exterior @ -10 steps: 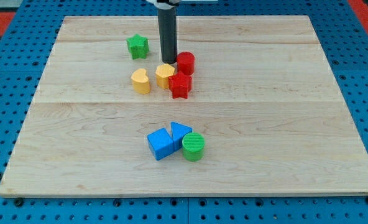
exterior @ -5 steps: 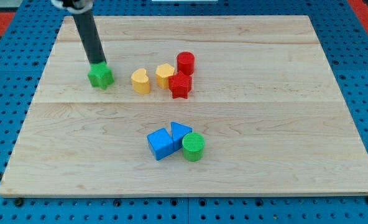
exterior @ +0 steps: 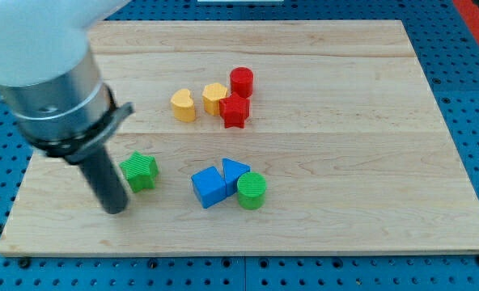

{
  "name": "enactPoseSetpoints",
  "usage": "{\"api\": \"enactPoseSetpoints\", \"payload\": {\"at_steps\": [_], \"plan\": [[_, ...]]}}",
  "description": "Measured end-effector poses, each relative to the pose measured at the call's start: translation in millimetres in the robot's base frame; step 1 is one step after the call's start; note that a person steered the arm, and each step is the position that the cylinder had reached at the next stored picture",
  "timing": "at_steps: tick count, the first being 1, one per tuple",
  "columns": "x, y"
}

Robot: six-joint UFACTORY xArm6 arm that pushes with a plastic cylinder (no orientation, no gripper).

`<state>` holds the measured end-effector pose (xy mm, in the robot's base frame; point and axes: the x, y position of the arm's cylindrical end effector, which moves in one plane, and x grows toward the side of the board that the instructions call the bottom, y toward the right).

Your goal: Push the green star into the blue blocks

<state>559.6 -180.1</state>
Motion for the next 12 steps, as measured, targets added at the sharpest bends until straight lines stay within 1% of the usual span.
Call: {"api": "enactPoseSetpoints", "payload": {"at_steps": [1,2,3,7,8,9,10,11,12], "plan": [[-21,-50],[-47,-31],[-52,-31],[-47,-19],[-38,4],[-42,11],[-57,11],[-60,18],[-32,90]]}}
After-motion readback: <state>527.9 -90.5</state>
